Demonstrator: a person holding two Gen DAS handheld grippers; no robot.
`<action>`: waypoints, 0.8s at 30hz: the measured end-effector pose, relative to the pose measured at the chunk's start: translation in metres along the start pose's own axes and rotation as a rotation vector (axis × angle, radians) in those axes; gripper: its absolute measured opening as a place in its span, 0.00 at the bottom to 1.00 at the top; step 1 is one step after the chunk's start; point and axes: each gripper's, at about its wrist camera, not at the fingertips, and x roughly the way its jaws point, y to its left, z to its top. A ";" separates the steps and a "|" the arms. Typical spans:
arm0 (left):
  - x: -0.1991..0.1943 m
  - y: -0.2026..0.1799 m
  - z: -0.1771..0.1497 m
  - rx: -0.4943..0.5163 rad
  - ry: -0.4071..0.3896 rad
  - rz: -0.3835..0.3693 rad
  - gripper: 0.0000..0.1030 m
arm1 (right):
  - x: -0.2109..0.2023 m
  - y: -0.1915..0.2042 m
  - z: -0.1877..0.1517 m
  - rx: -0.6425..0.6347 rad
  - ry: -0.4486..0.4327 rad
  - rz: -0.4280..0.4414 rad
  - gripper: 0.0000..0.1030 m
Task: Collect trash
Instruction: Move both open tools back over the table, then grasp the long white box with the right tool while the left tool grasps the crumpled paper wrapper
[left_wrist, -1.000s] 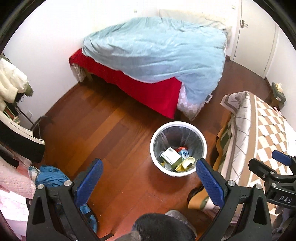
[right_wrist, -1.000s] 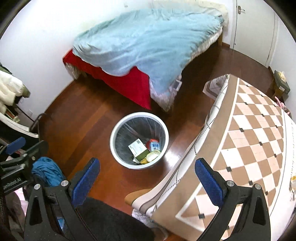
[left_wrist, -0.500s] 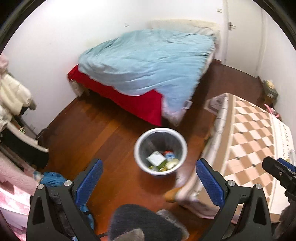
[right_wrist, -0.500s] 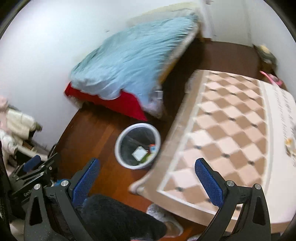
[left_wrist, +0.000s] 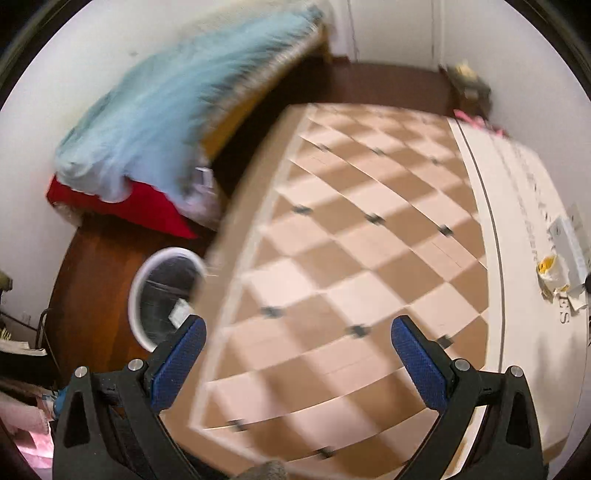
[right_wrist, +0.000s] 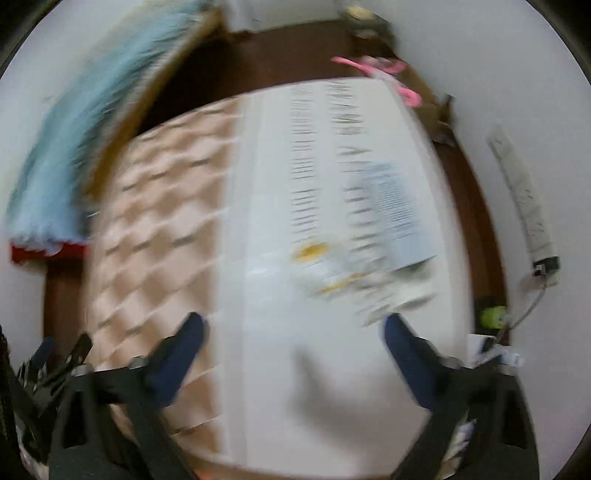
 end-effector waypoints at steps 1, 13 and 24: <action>0.007 -0.010 0.000 0.010 0.016 0.001 1.00 | 0.012 -0.020 0.015 0.014 0.018 -0.040 0.68; 0.030 -0.086 0.022 0.095 0.064 -0.033 1.00 | 0.082 -0.068 0.065 0.022 0.051 -0.008 0.38; 0.007 -0.188 0.029 0.119 0.162 -0.488 0.90 | 0.044 -0.136 0.004 0.213 -0.065 -0.048 0.38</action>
